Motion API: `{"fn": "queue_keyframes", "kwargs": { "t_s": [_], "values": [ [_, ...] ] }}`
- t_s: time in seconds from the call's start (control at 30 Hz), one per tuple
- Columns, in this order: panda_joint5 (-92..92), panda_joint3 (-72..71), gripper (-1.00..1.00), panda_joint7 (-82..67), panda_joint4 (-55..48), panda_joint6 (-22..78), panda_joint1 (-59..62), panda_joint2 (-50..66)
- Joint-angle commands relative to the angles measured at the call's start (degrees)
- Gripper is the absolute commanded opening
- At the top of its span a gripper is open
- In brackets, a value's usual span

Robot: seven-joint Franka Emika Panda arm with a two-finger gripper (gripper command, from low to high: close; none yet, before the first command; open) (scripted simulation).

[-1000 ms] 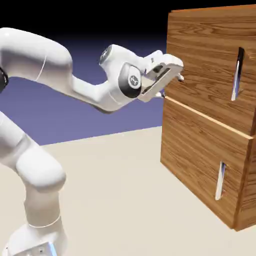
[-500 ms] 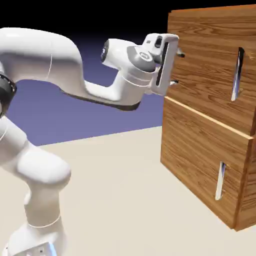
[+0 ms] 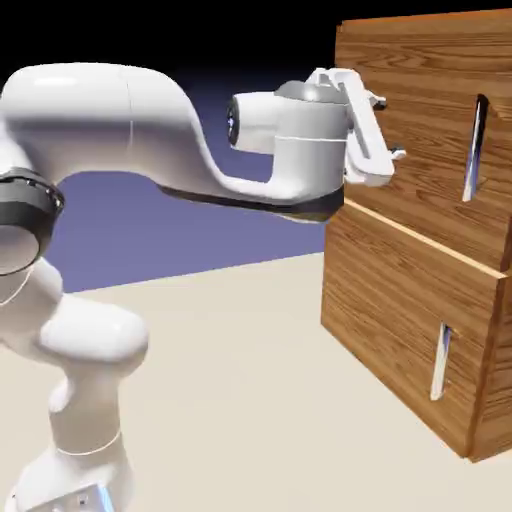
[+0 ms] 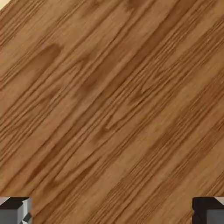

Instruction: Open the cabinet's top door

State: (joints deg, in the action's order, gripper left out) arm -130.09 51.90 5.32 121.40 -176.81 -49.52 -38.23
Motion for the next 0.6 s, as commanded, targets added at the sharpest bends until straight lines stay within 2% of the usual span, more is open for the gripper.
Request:
{"fn": "queue_keyframes", "kwargs": {
  "t_s": [0.0, 0.43, 0.57],
  "values": [
    [-2.50, 1.00, 0.00, -0.71, -0.76, -0.05, -0.94, -0.11],
    [-34.89, 13.92, 0.00, -9.96, -10.62, -0.75, -13.10, -1.49],
    [-35.84, 17.56, 0.00, -10.20, -13.65, -0.81, -17.59, -0.67]
  ]
}}
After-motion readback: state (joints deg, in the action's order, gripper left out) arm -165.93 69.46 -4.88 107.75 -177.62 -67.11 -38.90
